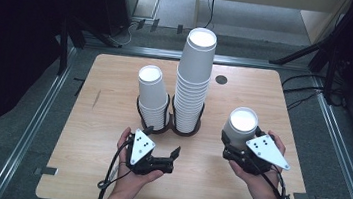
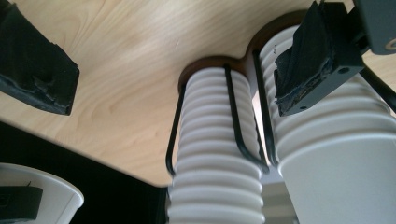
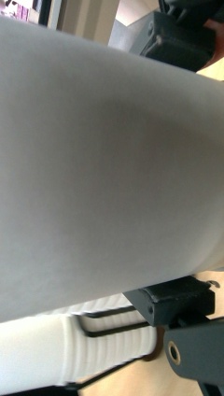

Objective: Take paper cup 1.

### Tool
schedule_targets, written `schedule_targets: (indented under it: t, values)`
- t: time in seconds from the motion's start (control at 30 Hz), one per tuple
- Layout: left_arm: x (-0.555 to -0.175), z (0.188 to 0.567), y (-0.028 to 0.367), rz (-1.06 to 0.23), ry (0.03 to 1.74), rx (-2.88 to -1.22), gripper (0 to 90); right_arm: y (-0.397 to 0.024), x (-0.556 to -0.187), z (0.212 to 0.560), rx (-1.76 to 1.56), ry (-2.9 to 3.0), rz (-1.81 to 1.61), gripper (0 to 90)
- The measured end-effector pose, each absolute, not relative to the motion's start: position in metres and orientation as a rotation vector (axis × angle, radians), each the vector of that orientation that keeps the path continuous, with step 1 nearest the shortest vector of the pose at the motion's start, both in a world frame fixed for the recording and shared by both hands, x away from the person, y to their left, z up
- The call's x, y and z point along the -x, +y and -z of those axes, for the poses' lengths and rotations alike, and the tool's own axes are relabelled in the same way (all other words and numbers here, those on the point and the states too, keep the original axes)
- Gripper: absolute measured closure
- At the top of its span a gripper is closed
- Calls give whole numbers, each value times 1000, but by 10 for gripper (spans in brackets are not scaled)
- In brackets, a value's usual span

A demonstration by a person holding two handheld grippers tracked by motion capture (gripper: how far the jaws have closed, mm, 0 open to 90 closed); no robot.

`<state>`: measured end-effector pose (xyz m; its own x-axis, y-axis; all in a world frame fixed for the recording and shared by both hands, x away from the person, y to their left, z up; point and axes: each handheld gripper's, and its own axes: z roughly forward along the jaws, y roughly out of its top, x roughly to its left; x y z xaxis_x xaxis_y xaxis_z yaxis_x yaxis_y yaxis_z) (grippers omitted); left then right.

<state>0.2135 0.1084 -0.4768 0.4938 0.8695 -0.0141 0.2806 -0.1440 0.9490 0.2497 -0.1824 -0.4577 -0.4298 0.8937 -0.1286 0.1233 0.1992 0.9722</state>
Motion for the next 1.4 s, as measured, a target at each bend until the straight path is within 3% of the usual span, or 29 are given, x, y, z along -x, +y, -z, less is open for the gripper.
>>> schedule_targets:
  t: [0.6, 1.4]
  values:
    - [-210, 475, 110, -584, 913, -1700, 3, -136, -235, 498, -642, 1811, -992, 157]
    - [-202, 484, 88, -469, 724, -1845, 33, -110, -214, 516, -281, 1810, -851, 172]
